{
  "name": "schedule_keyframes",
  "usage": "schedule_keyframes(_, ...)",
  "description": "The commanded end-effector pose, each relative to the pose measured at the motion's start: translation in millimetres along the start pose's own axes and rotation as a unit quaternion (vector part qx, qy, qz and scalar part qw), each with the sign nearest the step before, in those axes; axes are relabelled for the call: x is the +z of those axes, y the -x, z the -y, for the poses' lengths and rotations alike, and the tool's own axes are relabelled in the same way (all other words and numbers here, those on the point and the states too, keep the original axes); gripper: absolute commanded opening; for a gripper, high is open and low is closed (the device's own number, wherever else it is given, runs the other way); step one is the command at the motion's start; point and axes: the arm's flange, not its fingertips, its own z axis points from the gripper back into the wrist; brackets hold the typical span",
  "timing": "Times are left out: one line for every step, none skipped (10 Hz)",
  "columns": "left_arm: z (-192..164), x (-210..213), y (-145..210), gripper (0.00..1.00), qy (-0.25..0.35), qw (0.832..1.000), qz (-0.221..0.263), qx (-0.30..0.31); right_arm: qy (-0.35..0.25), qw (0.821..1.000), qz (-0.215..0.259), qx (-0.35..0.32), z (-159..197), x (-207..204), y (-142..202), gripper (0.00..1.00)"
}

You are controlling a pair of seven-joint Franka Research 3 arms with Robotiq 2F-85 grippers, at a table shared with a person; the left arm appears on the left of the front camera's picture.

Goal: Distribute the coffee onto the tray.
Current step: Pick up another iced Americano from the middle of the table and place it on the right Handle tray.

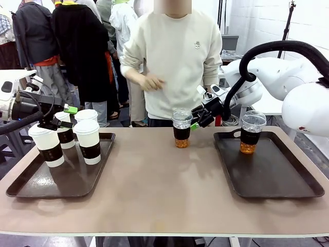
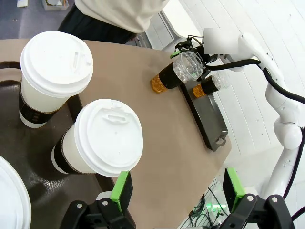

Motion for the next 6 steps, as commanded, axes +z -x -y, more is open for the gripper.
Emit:
schedule_keyframes(1.8, 1.3, 1.4, 1.0, 0.0, 1.0, 0.0, 0.001, -0.013, 1.0, -0.011, -0.01, 13.3, -2.9, -3.1, 1.0)
schedule_keyframes(1.8, 1.3, 1.4, 1.0, 0.0, 1.0, 0.0, 0.001, -0.024, 1.0, -0.009, -0.011, 13.9, -7.0, -1.5, 1.0)
schedule_keyframes(1.8, 1.3, 1.4, 1.0, 0.0, 1.0, 0.0, 0.001, -0.029, 1.0, -0.008, -0.011, 14.6, -10.2, -0.9, 1.0)
schedule_keyframes(1.8, 1.3, 1.4, 1.0, 0.0, 1.0, 0.0, 0.001, -0.033, 0.999, -0.009, -0.012, 15.2, -12.8, 1.1, 1.0)
schedule_keyframes(1.8, 1.3, 1.4, 1.0, 0.0, 1.0, 0.0, 0.001, -0.038, 0.999, -0.007, -0.013, 15.9, -15.9, 2.2, 1.0)
schedule_keyframes(1.8, 1.3, 1.4, 1.0, 0.0, 1.0, 0.0, 0.001, -0.045, 0.999, -0.002, -0.012, 16.2, -18.7, 2.9, 1.0)
